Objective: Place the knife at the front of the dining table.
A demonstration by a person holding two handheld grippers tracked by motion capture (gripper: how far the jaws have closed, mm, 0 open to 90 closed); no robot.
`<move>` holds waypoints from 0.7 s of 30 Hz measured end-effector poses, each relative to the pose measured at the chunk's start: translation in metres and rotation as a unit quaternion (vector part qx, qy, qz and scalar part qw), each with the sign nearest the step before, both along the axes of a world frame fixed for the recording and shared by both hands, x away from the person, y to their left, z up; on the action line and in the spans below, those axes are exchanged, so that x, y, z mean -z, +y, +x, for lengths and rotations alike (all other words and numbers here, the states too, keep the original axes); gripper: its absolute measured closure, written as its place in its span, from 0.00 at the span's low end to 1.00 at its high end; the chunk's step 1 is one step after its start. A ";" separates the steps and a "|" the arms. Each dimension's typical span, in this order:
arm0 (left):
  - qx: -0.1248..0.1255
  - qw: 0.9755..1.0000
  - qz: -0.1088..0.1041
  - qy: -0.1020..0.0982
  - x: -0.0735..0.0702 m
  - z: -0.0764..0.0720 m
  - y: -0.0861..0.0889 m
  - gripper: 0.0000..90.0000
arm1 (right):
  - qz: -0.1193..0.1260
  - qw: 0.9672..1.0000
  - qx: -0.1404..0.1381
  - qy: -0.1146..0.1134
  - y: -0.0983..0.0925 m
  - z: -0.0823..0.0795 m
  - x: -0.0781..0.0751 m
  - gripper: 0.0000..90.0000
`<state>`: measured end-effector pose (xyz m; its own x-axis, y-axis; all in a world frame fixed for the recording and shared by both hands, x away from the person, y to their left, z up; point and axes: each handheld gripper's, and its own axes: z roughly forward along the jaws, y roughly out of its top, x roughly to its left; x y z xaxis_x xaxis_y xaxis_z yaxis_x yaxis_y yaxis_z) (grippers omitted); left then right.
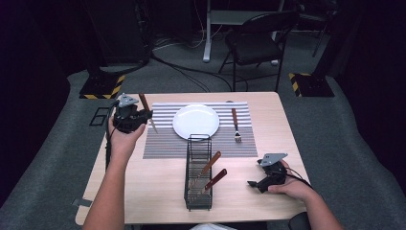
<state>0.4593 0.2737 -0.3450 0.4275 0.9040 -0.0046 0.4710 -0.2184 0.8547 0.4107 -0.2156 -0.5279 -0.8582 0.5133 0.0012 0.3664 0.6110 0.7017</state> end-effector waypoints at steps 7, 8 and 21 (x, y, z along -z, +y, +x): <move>-0.017 1.000 -0.004 0.020 0.019 0.006 0.011 0.85 | 0.000 1.000 0.001 0.000 0.000 0.000 0.000 0.00; -0.020 1.000 -0.002 0.022 0.022 0.007 0.012 0.85 | 0.000 1.000 0.000 0.000 0.000 0.000 0.000 0.00; -0.044 0.999 0.013 0.029 0.053 0.013 0.019 0.85 | 0.001 1.000 0.001 0.000 0.000 0.000 0.000 0.00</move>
<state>0.4721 0.2930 -0.3983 0.3460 0.9382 -0.0026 0.5371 -0.1958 0.8205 0.4107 -0.2155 -0.5280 -0.8572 0.5150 0.0019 0.3676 0.6092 0.7027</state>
